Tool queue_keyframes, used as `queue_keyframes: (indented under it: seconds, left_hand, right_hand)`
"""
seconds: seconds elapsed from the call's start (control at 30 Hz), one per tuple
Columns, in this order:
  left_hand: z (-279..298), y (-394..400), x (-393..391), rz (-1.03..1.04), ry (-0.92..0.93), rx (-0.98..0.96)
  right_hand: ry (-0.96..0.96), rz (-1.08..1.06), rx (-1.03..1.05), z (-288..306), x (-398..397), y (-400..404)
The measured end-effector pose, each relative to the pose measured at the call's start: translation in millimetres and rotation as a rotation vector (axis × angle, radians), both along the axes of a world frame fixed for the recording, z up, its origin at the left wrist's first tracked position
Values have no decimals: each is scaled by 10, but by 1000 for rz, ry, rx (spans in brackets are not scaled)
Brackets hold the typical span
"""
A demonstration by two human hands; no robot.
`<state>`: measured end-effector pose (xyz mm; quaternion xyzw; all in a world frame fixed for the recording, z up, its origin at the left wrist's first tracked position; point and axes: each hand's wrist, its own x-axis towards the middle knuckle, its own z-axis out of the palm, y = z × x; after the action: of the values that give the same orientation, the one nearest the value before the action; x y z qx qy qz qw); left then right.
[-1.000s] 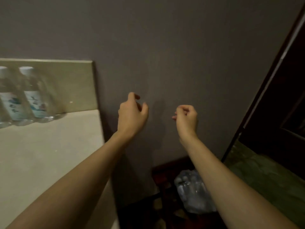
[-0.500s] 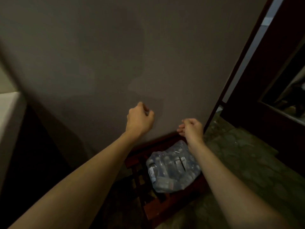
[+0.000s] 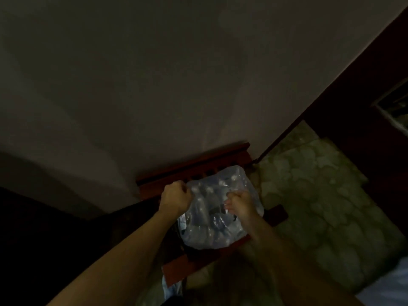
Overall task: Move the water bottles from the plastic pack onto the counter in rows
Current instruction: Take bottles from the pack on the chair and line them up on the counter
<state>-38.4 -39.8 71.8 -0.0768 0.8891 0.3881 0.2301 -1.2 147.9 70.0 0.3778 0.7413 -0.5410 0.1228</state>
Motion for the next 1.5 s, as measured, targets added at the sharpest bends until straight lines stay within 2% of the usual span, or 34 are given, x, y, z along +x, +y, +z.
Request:
queue_keyframes:
  seconds: [0.13,0.27,0.4,0.57,0.63,0.77,0.9,1.07,1.2,1.27,1.33,1.4,1.5]
  left_hand:
    - [-450,8,5,37,-154,-39]
    - [-818,70,29,47,-208,-73]
    - [-1195,203,135,176,-268,24]
    - [-1633,394,162,212,-285,-1]
    - [-1754,444,144,241,-324,-11]
    - [-1908,493,112,322,-414,-83]
    - [-2052,473,80,352,-457,-140]
    - [-2124,488,10,356,-505,-145]
    - [-2149,478,1,379,-504,-143]
    - [-2158,465,6,409,-498,-125]
    - [-2145,448,18,436,-490,-100]
    - [-2119,427,38,481,-471,-60]
    - [-2061,393,76,544,-394,-5]
  right_hand:
    - [-108,100,-22,-352,-81,-11]
    - [-161,153,17,-634,-172,93]
    - [-171,271,128,-949,-202,252]
    - [-179,483,338,-1364,-289,391]
    - [-242,545,381,-1500,-317,423]
    - [-429,577,323,-1778,-319,492]
    - [-461,613,317,-1962,-319,463]
    - [-576,450,348,-2236,-303,447]
    - [-569,191,82,-2429,-297,494]
    - [-706,322,13,-2496,-374,430]
    - [-853,505,158,-2594,-420,368]
    - [-857,547,349,-2605,-423,333]
    - [-791,451,280,-2624,-377,326]
